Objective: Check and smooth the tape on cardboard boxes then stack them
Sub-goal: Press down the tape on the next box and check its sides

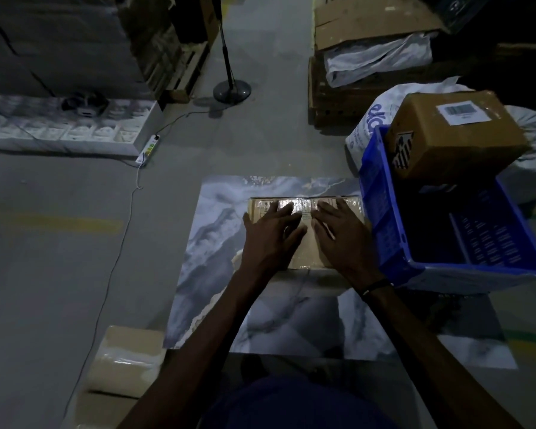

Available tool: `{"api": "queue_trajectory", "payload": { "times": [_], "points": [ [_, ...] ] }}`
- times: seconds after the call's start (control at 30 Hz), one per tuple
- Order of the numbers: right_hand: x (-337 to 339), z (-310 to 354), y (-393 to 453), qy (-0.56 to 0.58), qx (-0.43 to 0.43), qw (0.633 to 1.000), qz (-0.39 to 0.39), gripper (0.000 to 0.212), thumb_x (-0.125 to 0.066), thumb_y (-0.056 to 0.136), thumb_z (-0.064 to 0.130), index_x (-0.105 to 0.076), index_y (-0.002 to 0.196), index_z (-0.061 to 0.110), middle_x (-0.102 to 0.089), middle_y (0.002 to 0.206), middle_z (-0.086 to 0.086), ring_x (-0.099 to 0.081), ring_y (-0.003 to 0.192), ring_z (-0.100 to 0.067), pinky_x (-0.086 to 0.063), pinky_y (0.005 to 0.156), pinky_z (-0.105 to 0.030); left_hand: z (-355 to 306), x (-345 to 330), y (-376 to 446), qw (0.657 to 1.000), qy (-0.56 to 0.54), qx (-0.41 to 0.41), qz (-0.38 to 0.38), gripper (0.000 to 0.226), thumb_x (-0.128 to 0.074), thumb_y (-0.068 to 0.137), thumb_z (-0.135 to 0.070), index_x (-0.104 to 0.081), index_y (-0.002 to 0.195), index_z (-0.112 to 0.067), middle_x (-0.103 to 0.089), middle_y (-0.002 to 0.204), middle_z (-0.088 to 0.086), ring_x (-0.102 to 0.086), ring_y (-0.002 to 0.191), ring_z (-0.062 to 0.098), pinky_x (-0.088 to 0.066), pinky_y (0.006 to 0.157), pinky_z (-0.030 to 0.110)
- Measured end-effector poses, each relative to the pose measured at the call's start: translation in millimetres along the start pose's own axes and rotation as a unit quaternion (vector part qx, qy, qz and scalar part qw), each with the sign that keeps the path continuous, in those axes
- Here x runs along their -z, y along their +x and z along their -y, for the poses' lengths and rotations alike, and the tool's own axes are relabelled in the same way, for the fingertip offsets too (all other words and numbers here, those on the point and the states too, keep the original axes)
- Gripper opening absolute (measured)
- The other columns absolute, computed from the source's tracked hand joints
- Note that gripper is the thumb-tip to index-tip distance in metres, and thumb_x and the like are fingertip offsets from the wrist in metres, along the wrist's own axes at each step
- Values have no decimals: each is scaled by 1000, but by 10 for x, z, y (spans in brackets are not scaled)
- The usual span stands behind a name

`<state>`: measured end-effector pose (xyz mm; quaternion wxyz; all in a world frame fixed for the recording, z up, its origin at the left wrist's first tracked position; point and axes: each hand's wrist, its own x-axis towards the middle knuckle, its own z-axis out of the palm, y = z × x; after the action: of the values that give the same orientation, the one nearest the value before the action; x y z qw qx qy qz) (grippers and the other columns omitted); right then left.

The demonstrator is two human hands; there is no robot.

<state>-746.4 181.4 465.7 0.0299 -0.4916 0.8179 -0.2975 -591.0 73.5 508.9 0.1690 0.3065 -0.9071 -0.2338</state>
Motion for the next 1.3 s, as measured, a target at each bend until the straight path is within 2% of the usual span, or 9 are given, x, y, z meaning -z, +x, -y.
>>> {"api": "queue_trajectory", "payload": {
  "times": [0.17, 0.37, 0.47, 0.53, 0.63, 0.8, 0.9, 1.1, 1.3],
  "points": [
    [59, -57, 2, 9, 39, 998, -46, 25, -58, 99, 37, -75, 109, 21, -73, 115, 4, -63, 117, -13, -47, 104, -56, 20, -68, -32, 1000, -4, 1, -21, 31, -57, 101, -45, -75, 113, -23, -64, 136, -4, -39, 136, 12, -21, 112, 70],
    [-27, -86, 16, -10, 27, 1000, -12, 29, -52, 101, 43, -71, 115, 26, -69, 125, 8, -59, 124, -9, -37, 113, -61, -9, -76, -26, 999, 36, -5, -39, 27, -58, 101, -40, -74, 106, -19, -69, 123, 0, -38, 126, 13, -22, 109, 74],
    [49, 7, -37, -34, 62, 997, -38, 23, -62, 99, 29, -74, 113, 16, -72, 121, 0, -64, 119, -17, -39, 115, -51, -15, -111, -45, 997, 60, -17, -47, 27, -57, 102, -40, -74, 107, -20, -69, 123, 0, -48, 127, 19, -22, 112, 67],
    [99, 74, -46, -22, 64, 997, -45, 21, -65, 97, 22, -75, 112, 11, -74, 118, -6, -68, 111, -21, -52, 103, -42, -17, -118, -47, 997, 62, -19, -43, 28, -56, 102, -40, -74, 110, -20, -69, 126, 1, -52, 127, 23, -29, 110, 61],
    [128, 113, -30, -17, 64, 997, -43, 20, -65, 97, 21, -75, 110, 11, -74, 116, -6, -69, 105, -21, -58, 89, -37, -5, -107, -36, 997, 69, -12, -30, 29, -56, 102, -40, -74, 112, -19, -68, 128, 1, -54, 128, 25, -37, 104, 55],
    [181, 101, -15, 19, 56, 998, -25, 23, -63, 96, 28, -76, 109, 13, -73, 115, -4, -69, 103, -18, -59, 84, -39, -28, -49, 0, 997, 68, -21, -12, 29, -56, 101, -39, -74, 106, -18, -70, 121, 4, -59, 120, 27, -44, 91, 43],
    [220, 141, -47, 26, 65, 997, -28, 20, -65, 94, 25, -75, 104, 11, -74, 106, -6, -69, 95, -19, -59, 81, -38, -53, -8, -37, 998, 54, -25, -15, 25, -61, 98, -38, -76, 107, -21, -70, 121, 3, -64, 113, 25, -48, 93, 45],
    [130, 144, -180, 11, 20, 999, -29, 20, -68, 94, 25, -77, 109, 16, -72, 124, -4, -63, 122, -19, -44, 111, -36, -39, -57, -100, 997, 67, -36, -18, 19, -67, 95, -33, -77, 102, -19, -71, 116, 3, -67, 105, 23, -55, 79, 47],
    [177, 171, -201, 33, 8, 999, -9, 32, -58, 96, 37, -76, 112, 17, -71, 126, -4, -61, 126, -20, -49, 108, -43, -49, -57, -154, 999, 27, -5, 22, 29, -59, 101, -35, -74, 121, -21, -61, 142, 5, -51, 135, 24, -40, 108, 53]
  ]
}}
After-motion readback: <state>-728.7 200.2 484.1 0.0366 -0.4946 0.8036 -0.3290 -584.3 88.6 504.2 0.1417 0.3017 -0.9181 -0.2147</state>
